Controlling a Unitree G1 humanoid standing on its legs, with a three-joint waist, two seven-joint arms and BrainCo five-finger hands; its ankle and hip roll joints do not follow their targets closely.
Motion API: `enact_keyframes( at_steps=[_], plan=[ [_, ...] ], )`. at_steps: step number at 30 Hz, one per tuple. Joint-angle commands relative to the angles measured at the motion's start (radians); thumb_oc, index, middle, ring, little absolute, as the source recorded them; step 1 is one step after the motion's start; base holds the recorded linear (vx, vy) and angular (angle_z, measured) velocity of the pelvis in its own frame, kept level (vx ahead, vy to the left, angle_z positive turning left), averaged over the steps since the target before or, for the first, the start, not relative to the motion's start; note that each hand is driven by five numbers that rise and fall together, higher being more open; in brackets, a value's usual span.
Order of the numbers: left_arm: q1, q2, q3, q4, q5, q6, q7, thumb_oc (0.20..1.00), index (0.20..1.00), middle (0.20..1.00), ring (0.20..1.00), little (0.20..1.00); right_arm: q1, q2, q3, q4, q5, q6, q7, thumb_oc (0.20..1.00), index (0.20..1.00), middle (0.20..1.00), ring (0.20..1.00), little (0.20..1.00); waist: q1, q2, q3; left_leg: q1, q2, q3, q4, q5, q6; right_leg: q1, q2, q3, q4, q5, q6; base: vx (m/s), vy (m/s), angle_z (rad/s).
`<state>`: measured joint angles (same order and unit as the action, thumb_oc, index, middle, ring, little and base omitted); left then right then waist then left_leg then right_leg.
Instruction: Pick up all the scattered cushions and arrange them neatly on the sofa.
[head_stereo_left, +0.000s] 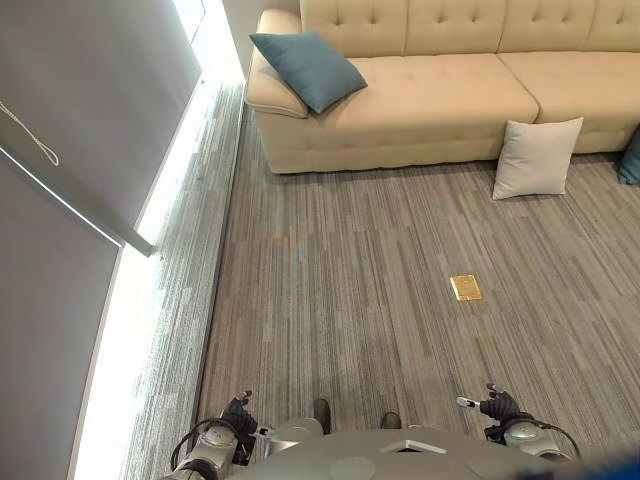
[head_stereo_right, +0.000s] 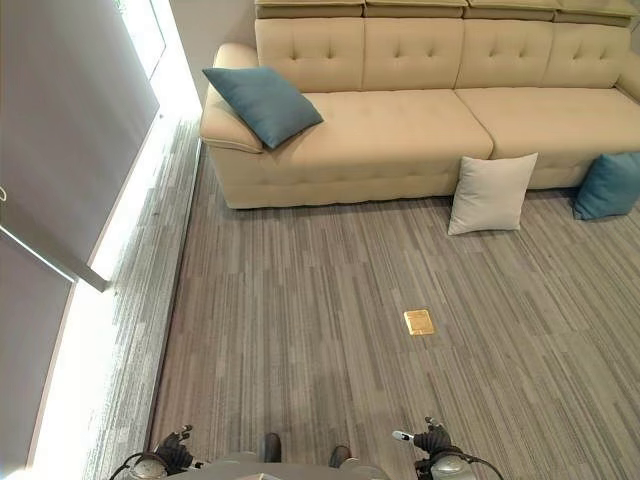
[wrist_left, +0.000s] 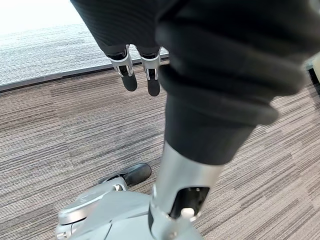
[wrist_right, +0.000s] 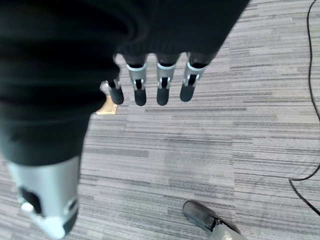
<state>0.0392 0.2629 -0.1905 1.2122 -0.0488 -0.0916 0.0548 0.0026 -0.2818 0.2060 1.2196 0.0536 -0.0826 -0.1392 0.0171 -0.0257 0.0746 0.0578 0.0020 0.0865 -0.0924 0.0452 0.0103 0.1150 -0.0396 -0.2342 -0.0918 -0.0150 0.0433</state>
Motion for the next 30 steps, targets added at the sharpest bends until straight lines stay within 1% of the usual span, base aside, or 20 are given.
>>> enact_keyframes(
  at_steps=[1, 6, 7, 9, 11, 12, 13, 14, 17, 18, 19, 20, 21, 22, 23, 24, 25, 26, 27, 30],
  plan=[
    [-0.065, -0.003, 0.010, 0.066, 0.004, -0.008, 0.030, 1.000, 1.000, 1.000, 1.000, 1.000, -0.038, 0.007, 0.032, 0.026, -0.030, -0.003, -0.015, 1.000, 1.000, 1.000, 1.000, 1.000, 0.016, -0.017, 0.015, 0.038, -0.011, -0.003, 0.005, -0.106, -0.044, -0.013, -0.059, -0.003, 0.009, 0.041, 0.109, 0.03, 0.051, -0.02],
    [-0.074, 0.000, 0.002, 0.059, 0.015, -0.008, 0.042, 1.000, 1.000, 1.000, 1.000, 1.000, -0.055, 0.007, 0.056, 0.022, -0.071, 0.008, -0.022, 1.000, 1.000, 1.000, 1.000, 1.000, 0.029, -0.018, 0.029, 0.034, -0.023, 0.000, 0.005, -0.109, -0.021, -0.043, -0.074, 0.005, 0.057, 0.040, 0.116, 0.01, 0.085, -0.06],
    [-0.079, 0.002, 0.007, 0.056, 0.013, -0.008, 0.048, 1.000, 1.000, 1.000, 1.000, 1.000, -0.068, 0.002, 0.059, 0.017, -0.081, 0.010, -0.025, 1.000, 1.000, 1.000, 1.000, 1.000, 0.039, -0.013, 0.044, 0.021, -0.035, -0.001, 0.018, -0.117, -0.005, -0.082, -0.094, 0.010, 0.129, 0.039, 0.123, -0.01, 0.144, -0.23],
    [-0.080, 0.007, 0.010, 0.056, 0.011, -0.006, 0.049, 1.000, 1.000, 1.000, 1.000, 1.000, -0.069, -0.001, 0.060, 0.010, -0.083, 0.013, -0.021, 1.000, 1.000, 1.000, 1.000, 1.000, 0.038, -0.007, 0.053, 0.019, -0.040, -0.008, 0.021, -0.120, 0.008, -0.125, -0.108, 0.017, 0.212, 0.038, 0.127, -0.01, 0.134, -0.26],
    [-0.082, 0.011, 0.007, 0.055, 0.013, -0.006, 0.050, 1.000, 1.000, 1.000, 1.000, 1.000, -0.075, -0.005, 0.067, 0.003, -0.088, 0.015, -0.020, 1.000, 1.000, 1.000, 1.000, 1.000, 0.032, 0.000, 0.070, 0.021, -0.043, -0.018, 0.026, -0.123, 0.023, -0.177, -0.115, 0.032, 0.322, 0.054, 0.129, 0.01, 0.121, -0.15],
    [-0.089, 0.015, 0.002, 0.051, 0.014, -0.008, 0.052, 1.000, 1.000, 1.000, 1.000, 1.000, -0.082, -0.010, 0.075, -0.004, -0.091, 0.013, -0.025, 1.000, 1.000, 1.000, 1.000, 1.000, 0.023, 0.011, 0.084, 0.027, -0.043, -0.032, 0.032, -0.127, 0.030, -0.229, -0.097, 0.051, 0.406, 0.057, 0.125, 0.07, 0.115, -0.09],
    [-0.092, 0.014, -0.002, 0.049, 0.014, -0.012, 0.051, 1.000, 1.000, 1.000, 1.000, 1.000, -0.086, -0.011, 0.078, -0.008, -0.094, 0.011, -0.024, 1.000, 1.000, 1.000, 1.000, 1.000, 0.017, 0.016, 0.088, 0.037, -0.045, -0.036, 0.031, -0.131, 0.030, -0.252, -0.085, 0.056, 0.414, 0.055, 0.120, 0.19, 0.057, 0.04],
    [-0.093, 0.011, -0.016, 0.047, 0.022, -0.015, 0.052, 1.000, 1.000, 1.000, 1.000, 1.000, -0.091, -0.017, 0.086, -0.010, -0.100, 0.011, -0.026, 1.000, 1.000, 1.000, 1.000, 1.000, 0.010, 0.016, 0.088, 0.061, -0.053, -0.046, 0.021, -0.142, 0.028, -0.265, -0.068, 0.062, 0.354, 0.038, 0.108, 0.21, -0.023, 0.18],
    [-0.097, 0.009, -0.018, 0.047, 0.018, -0.018, 0.048, 1.000, 1.000, 1.000, 1.000, 1.000, -0.095, -0.025, 0.096, -0.028, -0.116, 0.012, -0.029, 1.000, 1.000, 1.000, 1.000, 1.000, 0.002, 0.012, 0.095, 0.096, -0.055, -0.056, 0.016, -0.166, 0.022, -0.300, -0.074, 0.018, 0.255, 0.071, 0.103, 0.22, -0.112, 0.25],
    [-0.101, 0.004, -0.021, 0.044, 0.016, -0.023, 0.045, 1.000, 1.000, 1.000, 1.000, 1.000, -0.089, -0.028, 0.094, -0.028, -0.112, 0.011, -0.028, 1.000, 1.000, 1.000, 1.000, 1.000, -0.005, 0.002, 0.095, 0.105, -0.058, -0.075, 0.042, -0.189, 0.017, -0.272, -0.075, 0.021, 0.193, 0.076, 0.108, 0.28, -0.179, 0.14],
    [-0.102, -0.003, -0.028, 0.047, 0.016, -0.025, 0.044, 1.000, 1.000, 1.000, 1.000, 1.000, -0.082, -0.026, 0.093, -0.024, -0.110, 0.009, -0.027, 1.000, 1.000, 1.000, 1.000, 1.000, -0.014, 0.000, 0.086, 0.109, -0.054, -0.081, 0.054, -0.202, 0.011, -0.267, -0.056, 0.041, 0.191, 0.070, 0.102, 0.27, -0.175, 0.35],
    [-0.102, -0.007, -0.027, 0.041, 0.010, -0.027, 0.037, 1.000, 1.000, 1.000, 1.000, 1.000, -0.077, -0.025, 0.087, -0.021, -0.106, 0.010, -0.021, 1.000, 1.000, 1.000, 1.000, 1.000, -0.013, -0.004, 0.080, 0.108, -0.053, -0.080, 0.075, -0.212, 0.003, -0.253, -0.050, 0.049, 0.179, 0.068, 0.098, 0.24, -0.210, 0.57],
    [-0.110, -0.016, -0.035, 0.023, -0.012, -0.031, 0.031, 1.000, 1.000, 1.000, 1.000, 1.000, -0.063, -0.026, 0.082, -0.014, -0.094, 0.002, -0.022, 1.000, 1.000, 1.000, 1.000, 1.000, -0.016, -0.019, 0.081, 0.068, -0.048, -0.067, 0.171, -0.214, -0.027, -0.207, -0.046, 0.035, 0.141, 0.061, 0.084, 0.19, -0.204, 0.95],
    [-0.115, -0.018, -0.041, 0.011, -0.021, -0.032, 0.027, 1.000, 1.000, 1.000, 1.000, 1.000, -0.060, -0.027, 0.079, -0.012, -0.085, 0.001, -0.021, 1.000, 1.000, 1.000, 1.000, 1.000, -0.016, -0.026, 0.083, 0.043, -0.045, -0.060, 0.223, -0.206, -0.041, -0.187, -0.042, 0.034, 0.127, 0.057, 0.077, 0.18, -0.256, 1.07],
    [-0.126, -0.022, -0.050, -0.010, -0.042, -0.035, 0.023, 1.000, 1.000, 1.000, 1.000, 1.000, -0.061, -0.028, 0.078, -0.006, -0.071, -0.001, -0.020, 1.000, 1.000, 1.000, 1.000, 1.000, -0.012, -0.040, 0.090, -0.018, -0.031, -0.041, 0.327, -0.180, -0.063, -0.150, -0.038, 0.019, 0.102, 0.046, 0.061, 0.11, -0.175, 1.05],
    [-0.133, -0.025, -0.057, -0.013, -0.046, -0.035, 0.023, 1.000, 1.000, 1.000, 1.000, 1.000, -0.062, -0.029, 0.076, -0.002, -0.063, 0.000, -0.022, 1.000, 1.000, 1.000, 1.000, 1.000, -0.010, -0.049, 0.096, -0.055, -0.024, -0.023, 0.361, -0.169, -0.065, -0.132, -0.041, 0.014, 0.092, 0.035, 0.054, 0.09, -0.146, 0.77],
    [-0.138, -0.026, -0.061, -0.014, -0.047, -0.034, 0.022, 1.000, 1.000, 1.000, 1.000, 1.000, -0.063, -0.029, 0.076, 0.002, -0.055, 0.000, -0.021, 1.000, 1.000, 1.000, 1.000, 1.000, -0.007, -0.054, 0.097, -0.085, -0.017, -0.007, 0.366, -0.173, -0.060, -0.120, -0.041, 0.010, 0.085, 0.026, 0.051, 0.07, -0.076, 0.35],
    [-0.140, -0.025, -0.067, -0.013, -0.045, -0.032, 0.021, 1.000, 1.000, 1.000, 1.000, 1.000, -0.061, -0.028, 0.077, 0.006, -0.048, 0.000, -0.020, 1.000, 1.000, 1.000, 1.000, 1.000, -0.002, -0.064, 0.099, -0.119, -0.019, 0.002, 0.359, -0.183, -0.052, -0.111, -0.043, 0.009, 0.079, 0.020, 0.047, 0.18, -0.057, 0.07],
    [-0.143, -0.024, -0.075, -0.003, -0.028, -0.026, 0.020, 1.000, 1.000, 1.000, 1.000, 1.000, -0.059, -0.029, 0.077, 0.011, -0.045, 0.000, -0.025, 1.000, 1.000, 1.000, 1.000, 1.000, 0.004, -0.069, 0.094, -0.153, -0.016, 0.010, 0.292, -0.162, -0.044, -0.090, -0.034, 0.008, 0.061, 0.009, 0.049, 0.22, -0.027, 0.01],
    [-0.139, -0.019, -0.071, 0.007, -0.023, -0.018, 0.020, 1.000, 1.000, 1.000, 1.000, 1.000, -0.061, -0.029, 0.082, 0.016, -0.048, 0.003, -0.035, 1.000, 1.000, 1.000, 1.000, 1.000, 0.019, -0.065, 0.100, -0.206, 0.019, 0.006, 0.187, -0.060, -0.058, -0.061, -0.013, 0.013, 0.051, -0.020, 0.049, 0.22, 0.038, 0.08]
  ],
)
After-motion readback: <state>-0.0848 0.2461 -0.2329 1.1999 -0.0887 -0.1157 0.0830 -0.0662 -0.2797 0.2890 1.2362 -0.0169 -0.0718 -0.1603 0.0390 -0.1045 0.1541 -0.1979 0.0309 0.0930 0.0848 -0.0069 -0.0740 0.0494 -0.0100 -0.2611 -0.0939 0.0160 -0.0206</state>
